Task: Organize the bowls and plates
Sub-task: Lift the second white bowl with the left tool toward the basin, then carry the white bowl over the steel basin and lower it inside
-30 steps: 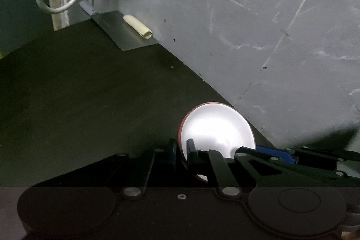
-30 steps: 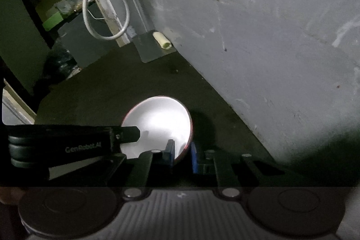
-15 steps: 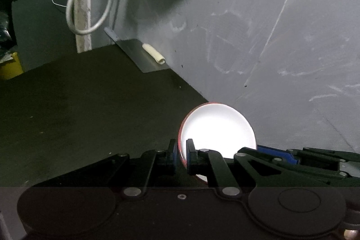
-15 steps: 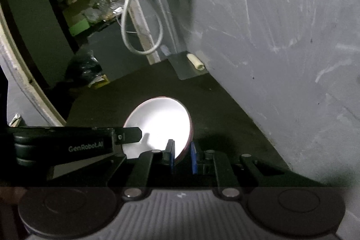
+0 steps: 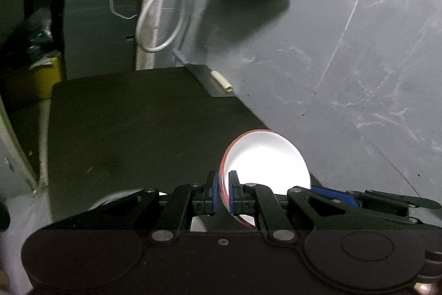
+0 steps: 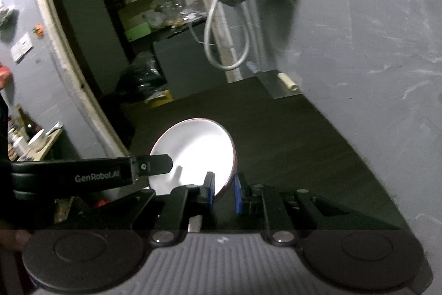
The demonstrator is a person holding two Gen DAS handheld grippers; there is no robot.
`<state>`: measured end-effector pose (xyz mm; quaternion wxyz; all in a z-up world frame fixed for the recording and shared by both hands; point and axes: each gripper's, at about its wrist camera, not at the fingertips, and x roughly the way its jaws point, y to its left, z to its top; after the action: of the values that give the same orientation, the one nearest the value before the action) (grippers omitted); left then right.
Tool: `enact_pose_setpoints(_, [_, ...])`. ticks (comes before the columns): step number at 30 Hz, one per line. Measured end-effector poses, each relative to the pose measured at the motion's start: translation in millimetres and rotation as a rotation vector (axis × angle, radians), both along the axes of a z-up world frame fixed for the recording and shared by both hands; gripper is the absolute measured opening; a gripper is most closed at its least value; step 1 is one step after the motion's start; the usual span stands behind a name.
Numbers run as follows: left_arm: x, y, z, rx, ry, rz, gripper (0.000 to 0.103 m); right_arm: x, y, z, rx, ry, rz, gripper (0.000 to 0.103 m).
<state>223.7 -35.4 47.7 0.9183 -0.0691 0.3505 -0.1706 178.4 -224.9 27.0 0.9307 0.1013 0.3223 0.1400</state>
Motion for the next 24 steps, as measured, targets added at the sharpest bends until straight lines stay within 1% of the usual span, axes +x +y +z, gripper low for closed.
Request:
enact_pose_setpoints(6, [-42,29,-1,-0.014,0.009,0.058,0.007,-32,24,2,0.003,0.003,0.06,0.016])
enact_pose_setpoints(12, [-76,52,-7,-0.026,0.036,0.105,0.007,-61,44,-2,-0.002,0.02,0.12,0.016])
enact_pose_setpoints(19, [-106,70,-17,-0.027,0.068,0.137,0.007,-86,59,-12,-0.014,0.05,0.165,0.016])
enact_pose_setpoints(24, [-120,77,-25,-0.023,0.09,0.151,0.007,-99,67,-19,-0.02,0.07,0.189,0.016])
